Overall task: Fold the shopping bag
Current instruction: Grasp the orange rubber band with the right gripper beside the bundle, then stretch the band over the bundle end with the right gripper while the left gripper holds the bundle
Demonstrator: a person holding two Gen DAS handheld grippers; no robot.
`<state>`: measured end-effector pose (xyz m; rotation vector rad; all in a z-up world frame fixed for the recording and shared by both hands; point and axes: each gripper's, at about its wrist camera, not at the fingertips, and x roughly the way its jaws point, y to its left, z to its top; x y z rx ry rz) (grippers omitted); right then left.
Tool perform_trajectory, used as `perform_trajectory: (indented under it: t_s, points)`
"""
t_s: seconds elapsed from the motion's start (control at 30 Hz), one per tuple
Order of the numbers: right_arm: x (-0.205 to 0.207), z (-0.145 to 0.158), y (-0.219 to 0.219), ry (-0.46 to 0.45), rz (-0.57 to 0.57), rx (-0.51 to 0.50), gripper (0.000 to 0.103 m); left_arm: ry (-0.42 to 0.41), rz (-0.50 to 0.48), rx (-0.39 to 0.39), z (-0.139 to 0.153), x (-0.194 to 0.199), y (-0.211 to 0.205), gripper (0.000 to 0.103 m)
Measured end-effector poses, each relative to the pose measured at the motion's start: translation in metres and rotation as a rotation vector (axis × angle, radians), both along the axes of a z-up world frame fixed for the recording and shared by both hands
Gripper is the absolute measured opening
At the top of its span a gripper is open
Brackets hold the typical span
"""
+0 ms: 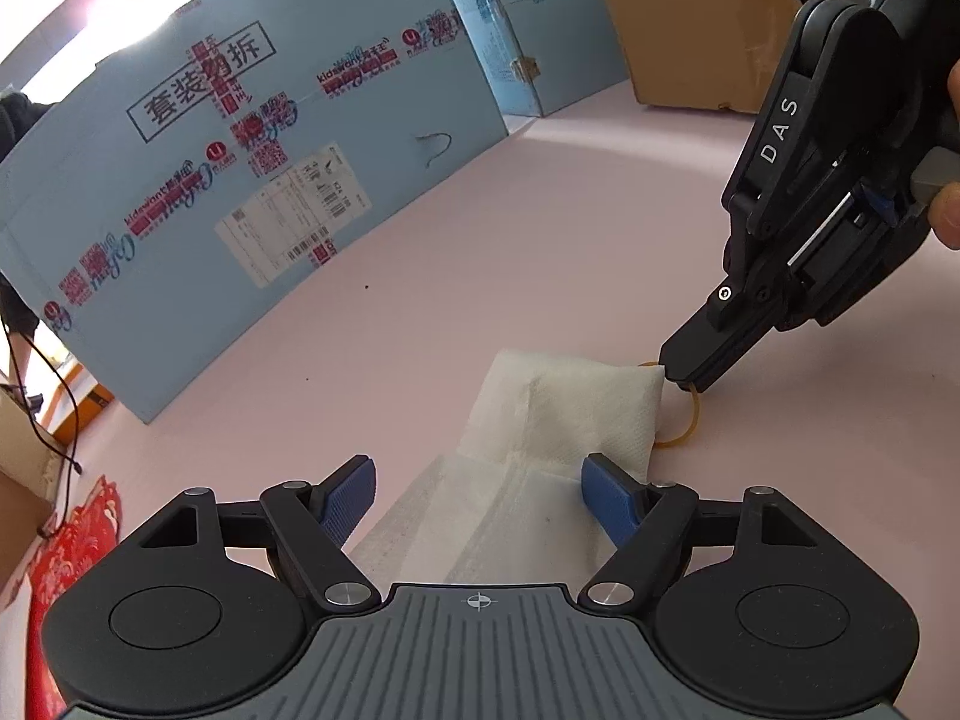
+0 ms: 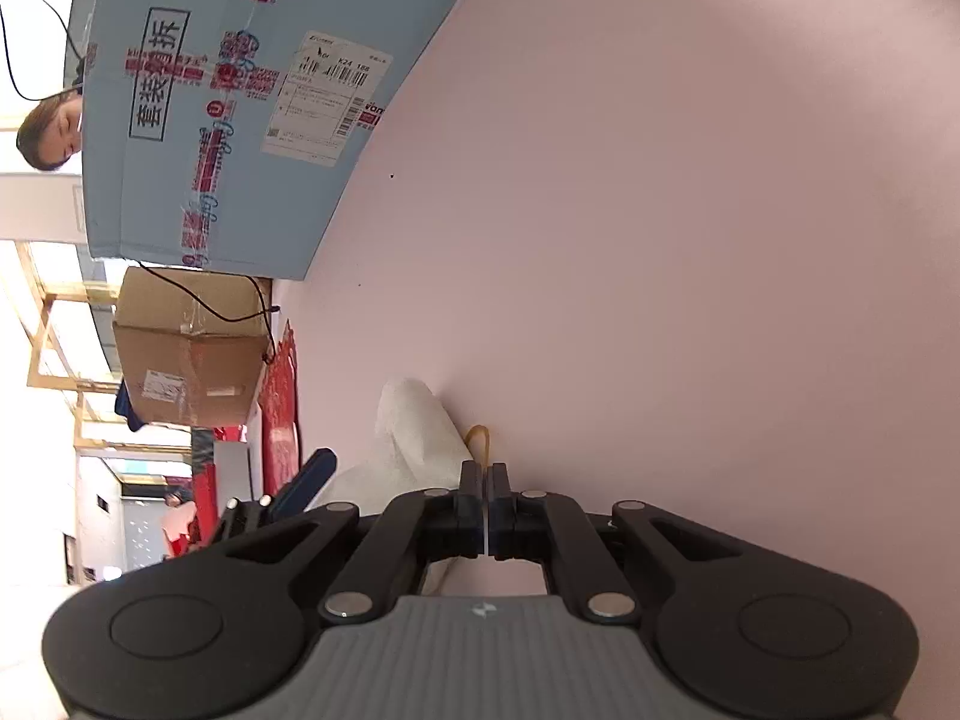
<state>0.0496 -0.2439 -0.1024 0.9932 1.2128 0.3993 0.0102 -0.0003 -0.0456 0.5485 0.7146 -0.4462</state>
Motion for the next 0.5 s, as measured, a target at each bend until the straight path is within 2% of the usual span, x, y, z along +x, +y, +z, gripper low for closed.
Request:
perform_trajectory:
  t_s: [0.2,0.37,0.5]
  points:
    - [0.003,0.002,0.000,0.002,0.006,0.074,0.001,0.024,0.019,-0.034,-0.001,0.002,0.003,0.077]
    - [0.008,0.005,0.004,-0.004,0.034,0.078,0.001,0.015,0.001,-0.020,-0.001,-0.001,0.000,0.076]
    - [0.013,0.018,0.012,-0.056,0.089,0.068,0.001,0.018,-0.013,-0.015,-0.001,-0.001,-0.002,0.074]
